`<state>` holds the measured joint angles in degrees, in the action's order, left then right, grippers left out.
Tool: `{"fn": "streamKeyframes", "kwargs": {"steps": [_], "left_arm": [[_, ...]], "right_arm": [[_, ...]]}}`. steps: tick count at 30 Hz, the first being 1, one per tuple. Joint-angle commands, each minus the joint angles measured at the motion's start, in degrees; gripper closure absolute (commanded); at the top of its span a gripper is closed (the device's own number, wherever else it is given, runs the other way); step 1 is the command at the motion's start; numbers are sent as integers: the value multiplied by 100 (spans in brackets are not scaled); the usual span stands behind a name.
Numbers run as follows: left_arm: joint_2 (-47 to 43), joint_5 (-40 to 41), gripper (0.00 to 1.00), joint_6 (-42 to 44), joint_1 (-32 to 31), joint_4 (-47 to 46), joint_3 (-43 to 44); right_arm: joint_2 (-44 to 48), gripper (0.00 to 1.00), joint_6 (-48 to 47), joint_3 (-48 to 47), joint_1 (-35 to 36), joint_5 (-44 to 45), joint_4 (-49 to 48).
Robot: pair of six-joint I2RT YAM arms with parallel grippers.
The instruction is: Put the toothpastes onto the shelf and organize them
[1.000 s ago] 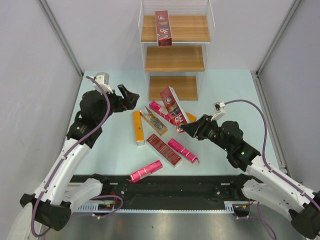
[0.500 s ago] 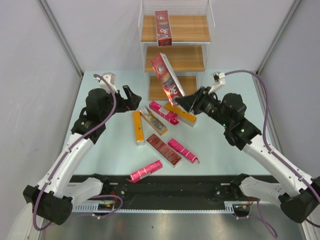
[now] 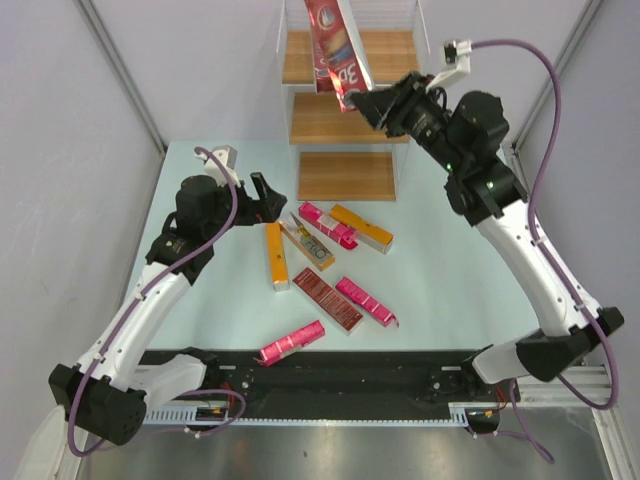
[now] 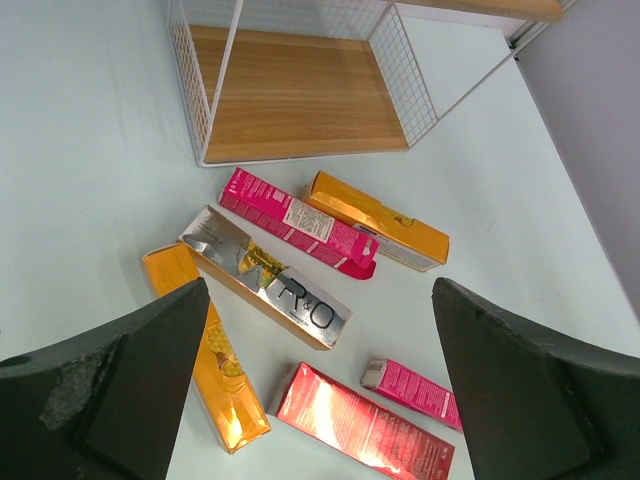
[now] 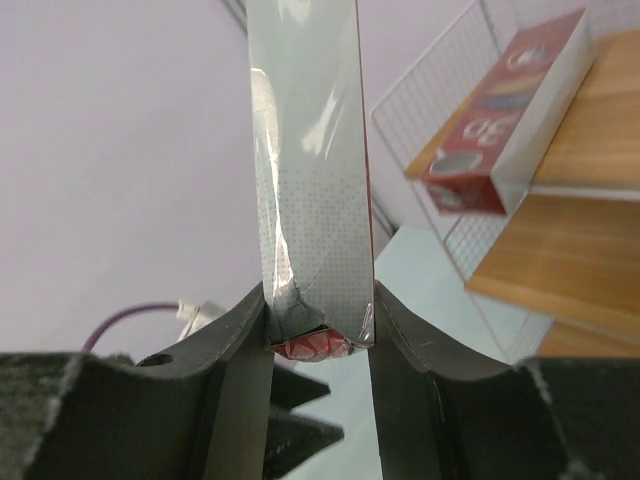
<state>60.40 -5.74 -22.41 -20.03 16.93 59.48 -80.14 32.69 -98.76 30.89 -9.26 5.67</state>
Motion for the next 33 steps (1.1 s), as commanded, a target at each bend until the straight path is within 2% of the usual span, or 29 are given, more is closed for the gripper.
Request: {"fn": "streamKeyframes", "kwargs": {"steps": [1, 7, 14, 21, 33], "left_arm": [[-28, -138, 0, 79, -36, -164, 99], [-108, -121, 0, 88, -45, -164, 11], [-231, -41, 0, 123, -45, -172, -86], [-187, -85, 0, 158, -45, -146, -130], [-195, -6, 0, 194, -45, -199, -209]], "right_arm": [[-809, 83, -114, -1442, -241, 117, 232], [-1881, 83, 202, -2796, -645, 30, 637], [-2804, 83, 914, -3570, -1112, -286, 584], [-3245, 83, 1423, -3528, -1314, -542, 567], [-3218, 79, 2215, -3079, -1411, -999, 145]]}}
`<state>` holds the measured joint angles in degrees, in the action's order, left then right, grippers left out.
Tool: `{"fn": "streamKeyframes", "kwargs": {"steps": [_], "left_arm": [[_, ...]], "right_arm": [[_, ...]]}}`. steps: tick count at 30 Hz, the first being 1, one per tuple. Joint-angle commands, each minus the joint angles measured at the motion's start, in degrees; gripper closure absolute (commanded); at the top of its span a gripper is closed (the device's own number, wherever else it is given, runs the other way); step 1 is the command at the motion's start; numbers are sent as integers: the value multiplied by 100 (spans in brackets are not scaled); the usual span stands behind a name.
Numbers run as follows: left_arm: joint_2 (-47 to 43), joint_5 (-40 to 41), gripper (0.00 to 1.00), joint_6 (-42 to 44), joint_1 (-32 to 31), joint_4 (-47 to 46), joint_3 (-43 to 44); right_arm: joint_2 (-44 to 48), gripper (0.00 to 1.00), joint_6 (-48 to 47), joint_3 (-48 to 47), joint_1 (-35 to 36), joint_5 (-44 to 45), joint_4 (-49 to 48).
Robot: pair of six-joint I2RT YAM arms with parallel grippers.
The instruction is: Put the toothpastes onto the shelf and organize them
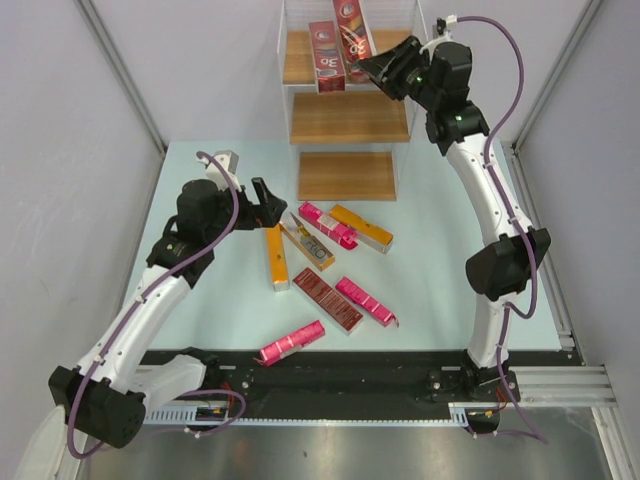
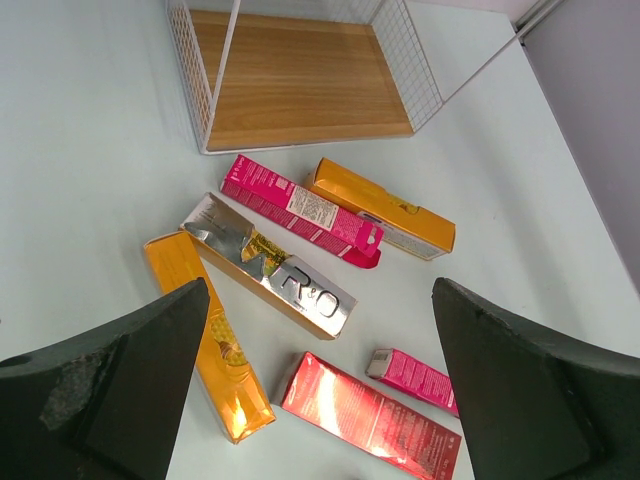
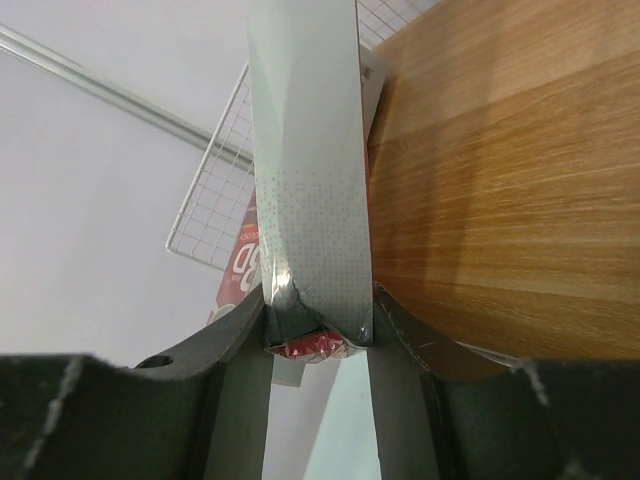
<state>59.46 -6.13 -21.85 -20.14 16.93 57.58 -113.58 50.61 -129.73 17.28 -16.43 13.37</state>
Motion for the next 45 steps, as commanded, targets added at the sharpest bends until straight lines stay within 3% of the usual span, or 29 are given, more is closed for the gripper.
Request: {"fn": "streamKeyframes", "kwargs": {"steps": [1, 13, 22, 26, 31, 39, 45], "left_arm": [[-101, 33, 0, 137, -25, -190, -19], [-137, 33, 1, 146, -34, -181, -37], [-128, 33, 0, 146, -34, -199, -37], [-128, 33, 0, 146, -34, -190, -45], [-119, 33, 0, 154, -34, -190, -45], [-58, -28, 1, 154, -34, -190, -28], [-58, -37, 0, 163, -34, -199, -28]], "right_arm": [[126, 79, 476, 105, -49, -308, -677], [433, 72, 1003, 993, -67, -660, -1275], [530, 58, 1337, 1380, -67, -941, -1925], [697, 43, 1434, 1723, -67, -889, -2154], [863, 33, 1469, 1908, -67, -862, -2321], [969, 32, 1399, 1995, -40, -906, -2304], [1320, 11, 1250, 2530, -23, -766, -2390]]}}
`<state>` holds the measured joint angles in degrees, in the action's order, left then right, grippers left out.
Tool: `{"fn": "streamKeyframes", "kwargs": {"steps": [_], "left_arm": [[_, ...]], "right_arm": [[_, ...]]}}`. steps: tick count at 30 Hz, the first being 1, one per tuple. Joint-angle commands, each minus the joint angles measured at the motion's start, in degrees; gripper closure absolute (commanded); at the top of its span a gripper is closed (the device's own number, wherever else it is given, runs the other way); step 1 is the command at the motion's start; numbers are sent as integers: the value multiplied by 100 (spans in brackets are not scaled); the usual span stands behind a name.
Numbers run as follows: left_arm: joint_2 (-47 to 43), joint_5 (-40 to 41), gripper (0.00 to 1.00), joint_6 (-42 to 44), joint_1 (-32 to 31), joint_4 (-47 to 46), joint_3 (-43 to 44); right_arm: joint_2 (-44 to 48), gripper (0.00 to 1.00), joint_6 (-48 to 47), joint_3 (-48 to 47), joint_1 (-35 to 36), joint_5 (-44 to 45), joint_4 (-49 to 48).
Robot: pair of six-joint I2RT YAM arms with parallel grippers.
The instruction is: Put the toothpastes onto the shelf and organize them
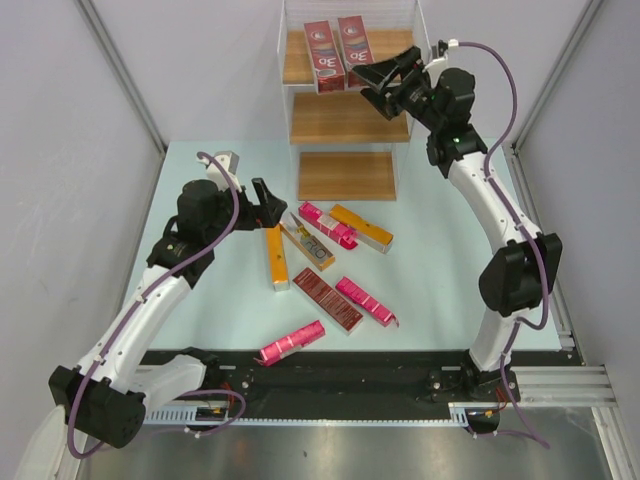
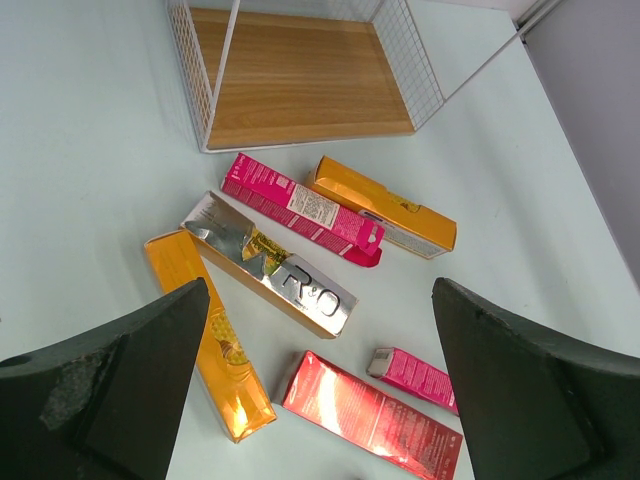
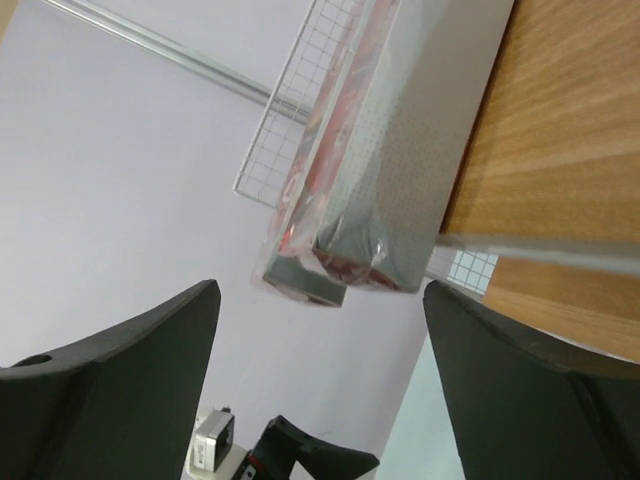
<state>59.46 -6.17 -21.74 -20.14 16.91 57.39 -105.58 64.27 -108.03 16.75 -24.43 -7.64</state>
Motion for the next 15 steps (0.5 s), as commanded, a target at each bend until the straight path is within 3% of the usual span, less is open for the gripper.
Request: {"fn": "streamKeyframes", "kwargs": {"steps": [1, 10, 15], "left_arm": [[-66, -33, 0, 161, -34, -196, 1], [-40, -59, 0, 170, -34, -196, -34], [-49, -68, 0, 161, -34, -205, -61]], "right_arm": [[599, 8, -125, 466, 21, 60, -334], [1127, 1, -283, 1020, 12, -1, -414], [1706, 0, -555, 1819, 21, -19, -300]]}}
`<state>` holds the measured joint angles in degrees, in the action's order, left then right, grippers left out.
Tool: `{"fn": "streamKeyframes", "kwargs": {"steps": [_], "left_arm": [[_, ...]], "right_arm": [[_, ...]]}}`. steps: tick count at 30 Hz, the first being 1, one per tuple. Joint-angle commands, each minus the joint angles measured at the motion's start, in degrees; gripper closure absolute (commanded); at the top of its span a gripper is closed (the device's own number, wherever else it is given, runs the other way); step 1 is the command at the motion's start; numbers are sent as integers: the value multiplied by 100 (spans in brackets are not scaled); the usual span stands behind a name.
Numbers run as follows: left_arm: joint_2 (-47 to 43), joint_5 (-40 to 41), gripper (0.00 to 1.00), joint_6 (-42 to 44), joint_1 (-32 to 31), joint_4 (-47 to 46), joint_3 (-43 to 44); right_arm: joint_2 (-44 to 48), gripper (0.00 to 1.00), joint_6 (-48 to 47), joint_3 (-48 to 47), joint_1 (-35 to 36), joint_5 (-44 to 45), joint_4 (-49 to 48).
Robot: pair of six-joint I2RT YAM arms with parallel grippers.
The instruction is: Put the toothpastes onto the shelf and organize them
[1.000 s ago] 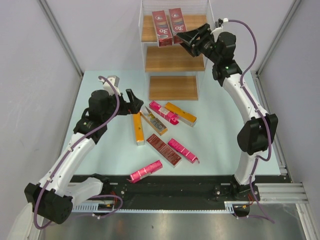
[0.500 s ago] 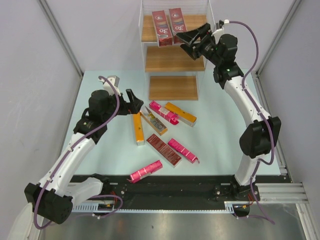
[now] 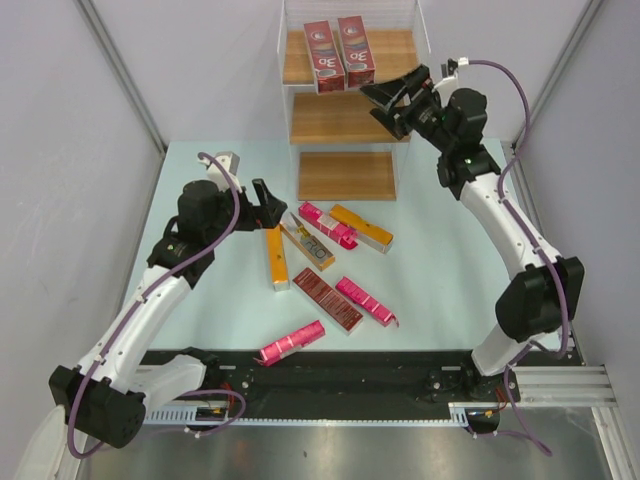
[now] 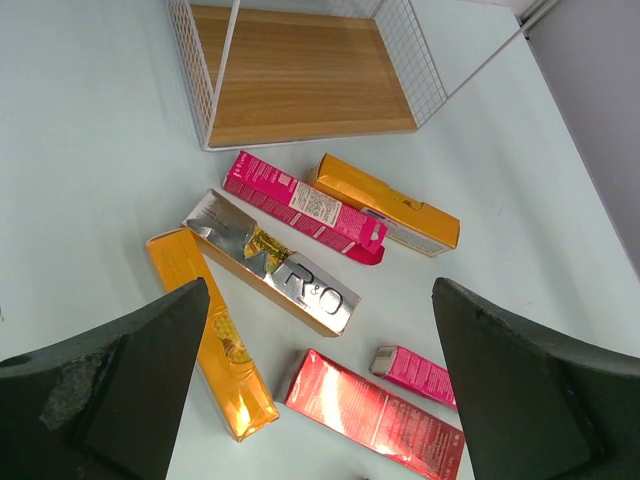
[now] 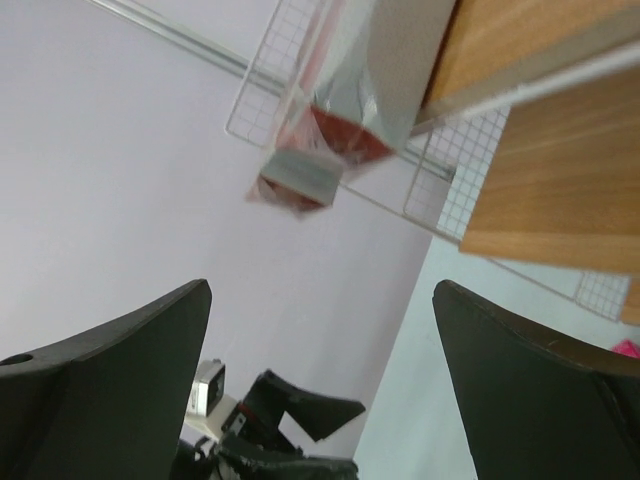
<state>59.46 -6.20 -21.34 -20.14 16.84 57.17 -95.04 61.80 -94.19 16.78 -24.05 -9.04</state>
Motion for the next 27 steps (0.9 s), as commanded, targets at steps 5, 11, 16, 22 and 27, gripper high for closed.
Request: {"fn": "streamKeyframes", "kwargs": {"steps": [5, 11, 16, 22, 27], "left_arm": [[-14, -127, 0, 87, -34, -251, -118], [30, -180, 0, 60, -34, -313, -258], [57, -224, 0, 34, -34, -374, -425], [171, -356, 0, -45, -34, -585, -645], [329, -391, 0, -2, -34, -603, -645]], "right_arm": [[1513, 0, -1002, 1051, 203, 338, 602], [2331, 0, -2355, 1509, 747, 1366, 1955], [2614, 1, -3155, 1947, 1170, 2000, 2862], [2570, 0, -3701, 2589, 2161, 2378, 3390], [2166, 0, -3719, 3205, 3382, 3459, 3435]]}}
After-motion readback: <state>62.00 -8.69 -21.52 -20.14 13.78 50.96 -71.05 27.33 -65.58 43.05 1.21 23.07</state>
